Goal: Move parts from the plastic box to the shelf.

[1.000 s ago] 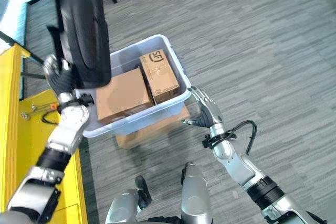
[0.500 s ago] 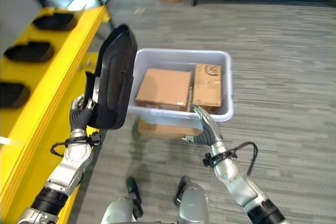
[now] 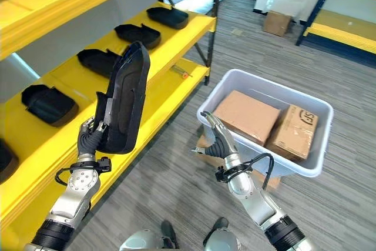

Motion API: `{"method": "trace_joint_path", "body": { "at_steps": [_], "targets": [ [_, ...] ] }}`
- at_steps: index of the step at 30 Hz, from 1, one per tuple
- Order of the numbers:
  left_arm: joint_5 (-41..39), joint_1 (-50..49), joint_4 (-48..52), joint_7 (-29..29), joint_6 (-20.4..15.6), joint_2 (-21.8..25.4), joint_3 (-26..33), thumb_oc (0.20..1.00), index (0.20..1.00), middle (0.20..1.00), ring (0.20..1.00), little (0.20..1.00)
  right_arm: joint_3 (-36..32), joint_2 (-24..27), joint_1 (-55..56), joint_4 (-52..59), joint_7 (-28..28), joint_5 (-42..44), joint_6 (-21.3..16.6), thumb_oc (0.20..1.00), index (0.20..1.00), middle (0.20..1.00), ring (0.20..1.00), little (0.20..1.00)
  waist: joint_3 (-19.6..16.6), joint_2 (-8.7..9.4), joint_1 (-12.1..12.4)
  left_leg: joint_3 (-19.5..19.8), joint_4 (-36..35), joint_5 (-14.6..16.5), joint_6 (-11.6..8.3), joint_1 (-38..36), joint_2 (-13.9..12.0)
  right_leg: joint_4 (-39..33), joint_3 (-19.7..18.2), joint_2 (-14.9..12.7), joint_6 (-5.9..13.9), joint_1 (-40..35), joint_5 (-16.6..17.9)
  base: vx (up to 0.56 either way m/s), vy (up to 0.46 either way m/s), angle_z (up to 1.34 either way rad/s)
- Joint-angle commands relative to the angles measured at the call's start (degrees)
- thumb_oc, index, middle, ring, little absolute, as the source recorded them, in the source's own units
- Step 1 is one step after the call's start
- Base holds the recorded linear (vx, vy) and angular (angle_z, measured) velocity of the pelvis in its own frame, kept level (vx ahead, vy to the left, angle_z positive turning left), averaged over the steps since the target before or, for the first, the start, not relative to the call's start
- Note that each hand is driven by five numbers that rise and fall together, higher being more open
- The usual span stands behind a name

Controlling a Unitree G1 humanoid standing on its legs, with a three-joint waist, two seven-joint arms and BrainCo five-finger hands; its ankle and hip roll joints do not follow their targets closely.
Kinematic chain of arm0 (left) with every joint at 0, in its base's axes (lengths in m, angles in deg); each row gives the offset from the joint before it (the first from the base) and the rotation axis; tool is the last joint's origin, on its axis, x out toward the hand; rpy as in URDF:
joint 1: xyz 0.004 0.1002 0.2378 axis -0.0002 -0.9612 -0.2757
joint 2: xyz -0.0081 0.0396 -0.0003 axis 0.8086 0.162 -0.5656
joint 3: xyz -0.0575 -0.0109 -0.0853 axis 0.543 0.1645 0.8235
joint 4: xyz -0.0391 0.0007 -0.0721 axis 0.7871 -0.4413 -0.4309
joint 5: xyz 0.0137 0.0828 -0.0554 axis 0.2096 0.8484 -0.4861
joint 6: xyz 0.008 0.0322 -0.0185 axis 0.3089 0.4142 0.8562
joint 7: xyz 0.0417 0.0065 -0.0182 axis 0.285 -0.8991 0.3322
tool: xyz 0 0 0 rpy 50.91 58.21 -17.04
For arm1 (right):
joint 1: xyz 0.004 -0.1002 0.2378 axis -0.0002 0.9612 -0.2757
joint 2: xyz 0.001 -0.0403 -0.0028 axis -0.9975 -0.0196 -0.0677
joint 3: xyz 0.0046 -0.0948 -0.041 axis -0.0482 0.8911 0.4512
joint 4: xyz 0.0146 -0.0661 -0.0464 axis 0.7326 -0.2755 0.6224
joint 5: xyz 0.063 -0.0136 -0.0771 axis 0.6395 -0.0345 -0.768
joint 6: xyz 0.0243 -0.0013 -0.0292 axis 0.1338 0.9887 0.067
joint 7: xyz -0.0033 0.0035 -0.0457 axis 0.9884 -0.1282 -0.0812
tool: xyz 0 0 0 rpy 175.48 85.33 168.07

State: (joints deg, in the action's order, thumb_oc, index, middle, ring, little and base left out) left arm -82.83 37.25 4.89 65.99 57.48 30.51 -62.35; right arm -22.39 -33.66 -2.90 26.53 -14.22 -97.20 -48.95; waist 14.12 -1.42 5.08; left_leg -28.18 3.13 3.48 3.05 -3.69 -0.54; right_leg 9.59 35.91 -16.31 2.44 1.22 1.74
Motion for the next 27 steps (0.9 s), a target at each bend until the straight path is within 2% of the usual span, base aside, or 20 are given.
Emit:
{"method": "trace_joint_path", "body": {
  "at_steps": [1, 2, 5, 7, 9, 10, 11, 12, 13, 14, 15, 19, 21, 22, 23, 24, 25, 27],
  "targets": [
    [4.3, 0.9, 6.6, -2.8, -2.5, 2.5, 2.0, 0.200, 0.200, 0.200, 0.200, 0.200, 1.7, -1.2, -4.0, 3.8, 0.8, -0.3, -3.4, 1.000, 1.000, 1.000, 1.000, 1.000, -0.3, 0.17, 2.0, 3.5, -1.0, 0.6, -4.22, -2.3, -3.1, -0.7, 1.1, -0.9, 7.58, -5.0, -0.3, -0.10, 0.319, 0.55],
    [4.1, -0.2, 7.0, -5.1, -1.8, 2.8, 2.2, 0.200, 0.200, 0.200, 0.200, 0.200, 2.7, -2.0, -4.8, 4.1, 1.3, -0.3, -3.3, 1.000, 1.000, 1.000, 1.000, 1.000, 0.0, 0.24, 3.6, 4.5, -2.6, 0.4, -3.79, -2.5, -1.8, -2.0, 2.1, -3.3, 9.67, -5.2, 4.1, -0.09, 0.334, 0.49],
    [3.1, -0.1, 5.3, -8.0, -0.4, 3.1, 1.1, 0.200, 0.200, 0.200, 0.200, 0.200, 3.1, -2.6, -4.8, 4.2, -0.9, 0.0, -3.3, 1.000, 1.000, 1.000, 1.000, 1.000, 0.1, 0.33, 3.8, 8.8, -3.7, 1.0, -2.70, -2.3, 0.4, -2.5, -2.7, -3.3, 11.18, -4.5, 6.6, -0.02, 0.201, 0.52],
    [3.7, 0.3, 3.9, -7.7, 0.1, 3.5, -0.5, 0.200, 0.200, 0.200, 0.200, 0.200, 2.9, -3.0, -4.5, 4.3, -1.8, 2.6, -4.2, 1.000, 1.000, 1.000, 1.000, 1.000, 0.0, 0.54, 3.2, 12.3, -4.4, 1.2, -1.90, -2.2, 1.3, -2.1, -7.6, -2.1, 11.41, -3.6, 6.7, 0.02, 0.127, 1.03],
    [3.6, 0.6, 2.9, -8.1, 0.5, 3.6, -1.3, 0.200, 0.200, 0.200, 0.200, 0.200, 2.3, -3.4, -4.0, 4.0, -1.9, 3.8, -4.8, 1.000, 1.000, 1.000, 1.000, 1.000, -0.2, 0.59, 2.7, 14.3, -4.9, 1.2, -1.40, -2.3, 1.9, -1.4, -10.8, -1.4, 11.34, -3.0, 6.1, 0.00, 0.110, 0.88],
    [3.6, 0.7, 2.0, -8.6, 0.3, 3.5, -1.6, 0.200, 0.200, 0.200, 0.200, 0.200, 1.7, -3.5, -3.7, 3.9, -2.2, 4.3, -5.2, 1.000, 1.000, 1.000, 1.000, 1.000, -0.3, 0.66, 2.3, 15.0, -5.2, 0.2, -0.85, -1.6, 2.3, -1.4, -12.4, -0.6, 10.35, -2.3, 6.2, 0.01, 0.128, 0.80],
    [3.7, 0.9, 0.5, -9.9, -0.3, 3.3, -2.4, 0.200, 0.200, 0.200, 0.200, 0.200, 0.4, -3.7, -2.7, 3.9, -3.3, 5.3, -4.8, 1.000, 1.000, 1.000, 1.000, 1.000, -0.8, 0.59, 0.9, 18.2, -6.0, -0.1, -0.19, -1.6, 3.0, 0.0, -18.3, 2.3, 9.92, -1.4, 4.8, 0.05, 0.116, 0.90],
    [3.7, 0.9, -0.1, -10.7, -0.4, 3.1, -2.7, 0.200, 0.200, 0.200, 0.200, 0.200, -0.6, -3.6, -1.9, 4.0, -3.5, 5.9, -4.6, 1.000, 1.000, 1.000, 1.000, 1.000, -1.1, 0.59, 0.0, 20.3, -6.6, -0.4, 0.22, -1.4, 3.5, 1.2, -21.7, 4.3, 9.60, -1.0, 3.7, 0.19, 0.133, 1.96],
    [3.6, 0.4, -0.6, -11.2, -0.6, 2.7, -3.0, 0.200, 0.200, 0.200, 0.200, 0.200, -2.4, -3.2, -0.4, 4.3, -3.3, 6.2, -5.0, 1.000, 1.000, 1.000, 1.000, 1.000, -2.0, 0.80, -1.1, 23.6, -7.5, -1.2, 0.82, -0.9, 4.2, 2.8, -26.8, 9.4, 8.65, -0.6, 0.9, 0.23, 0.139, 2.18],
    [3.6, -1.2, -0.4, -10.7, -1.2, 2.0, -2.6, 0.200, 0.200, 0.200, 0.200, 0.200, -4.0, -2.8, 1.1, 5.0, -2.4, 7.0, -5.5, 1.000, 1.000, 1.000, 1.000, 1.000, -2.3, 1.29, -1.6, 25.6, -7.8, -1.4, 1.00, -1.0, 5.4, 4.0, -28.2, 13.0, 7.70, 0.0, -0.6, 0.20, 0.114, 2.13],
    [3.6, -1.5, -0.2, -10.7, -1.2, 1.9, -2.5, 0.200, 0.200, 0.200, 0.200, 0.200, -4.2, -2.7, 1.3, 5.2, -2.3, 7.1, -5.6, 1.000, 1.000, 1.000, 1.000, 1.000, -2.3, 1.36, -1.6, 25.8, -7.8, -1.4, 0.98, -1.1, 5.5, 4.1, -28.2, 13.4, 7.55, 0.1, -0.8, 0.17, 0.088, 0.85],
    [2.4, -5.5, 0.8, -9.5, -1.1, 0.8, -1.7, 0.200, 0.200, 0.200, 0.200, 0.200, -5.0, -1.4, 2.5, 5.5, -1.0, 8.2, -6.6, 1.000, 1.000, 1.000, 1.000, 1.000, -1.7, 2.04, -1.4, 27.7, -7.4, -1.5, 0.56, -1.7, 7.3, 0.3, -27.5, 17.1, 4.88, -0.4, -3.0, 0.15, 0.025, 0.12],
    [2.4, -7.4, 0.0, -9.8, -2.8, 0.1, -1.7, 0.200, 0.200, 0.200, 0.200, 0.200, -5.0, -1.1, 2.5, 4.9, -1.2, 9.5, -6.2, 1.000, 1.000, 1.000, 1.000, 1.000, -1.1, 2.10, -2.2, 29.7, -7.0, -1.1, 0.74, -2.3, 8.2, -1.6, -30.6, 18.4, 5.48, 2.3, 0.3, 0.16, -0.052, 0.23],
    [2.3, -7.7, 0.0, -9.8, -3.0, 0.1, -1.7, 0.200, 0.200, 0.200, 0.200, 0.200, -5.1, -1.1, 2.6, 4.2, -1.1, 9.7, -6.6, 1.000, 1.000, 1.000, 1.000, 1.000, -0.9, 2.01, -2.4, 30.3, -6.9, -1.2, 0.75, -2.2, 8.2, -1.8, -31.4, 18.9, 5.31, 2.5, 0.0, 0.18, -0.086, 0.44],
    [2.5, -7.6, -0.2, -9.6, -2.9, 0.0, -1.8, 0.200, 0.200, 0.200, 0.200, 0.200, -5.1, -1.1, 2.6, 3.3, -0.6, 10.3, -7.1, 1.000, 1.000, 1.000, 1.000, 1.000, -0.8, 2.07, -2.5, 31.4, -6.7, -1.3, 0.84, -2.1, 8.6, -2.4, -32.6, 19.2, 5.26, 2.7, 0.5, 0.13, -0.082, 0.75],
    [2.8, -7.7, -0.7, -9.6, -3.6, -0.1, -1.7, 0.200, 0.200, 0.200, 0.200, 0.200, -5.2, -1.3, 2.5, 2.5, -0.2, 10.4, -7.5, 1.000, 1.000, 1.000, 1.000, 1.000, -0.8, 2.05, -2.5, 31.5, -6.4, -1.2, 0.81, -2.0, 8.6, -1.9, -32.3, 18.8, 5.67, 3.4, 1.4, 0.22, -0.155, 0.92],
    [3.4, -7.6, -1.1, -8.8, -3.3, 0.1, -1.7, 0.200, 0.200, 0.200, 0.200, 0.200, -4.5, -1.6, 2.2, 0.5, 0.2, 10.8, -9.0, 1.000, 1.000, 1.000, 1.000, 1.000, -0.7, 1.62, -2.1, 31.4, -5.7, -1.2, 0.46, -1.8, 8.0, -1.3, -30.8, 18.1, 5.53, 3.6, 0.7, 0.26, -0.180, 0.84],
    [3.3, -7.8, -0.7, -8.3, -2.7, 0.2, -1.5, 0.200, 0.200, 0.200, 0.200, 0.200, -4.3, -1.9, 2.3, 0.4, 0.4, 10.9, -9.3, 1.000, 1.000, 1.000, 1.000, 1.000, -1.0, 1.46, -1.9, 31.1, -4.9, -1.0, 0.26, -1.6, 7.9, -2.2, -29.9, 17.9, 4.98, 2.1, -0.4, 0.26, -0.162, 0.39]
  ]
}}
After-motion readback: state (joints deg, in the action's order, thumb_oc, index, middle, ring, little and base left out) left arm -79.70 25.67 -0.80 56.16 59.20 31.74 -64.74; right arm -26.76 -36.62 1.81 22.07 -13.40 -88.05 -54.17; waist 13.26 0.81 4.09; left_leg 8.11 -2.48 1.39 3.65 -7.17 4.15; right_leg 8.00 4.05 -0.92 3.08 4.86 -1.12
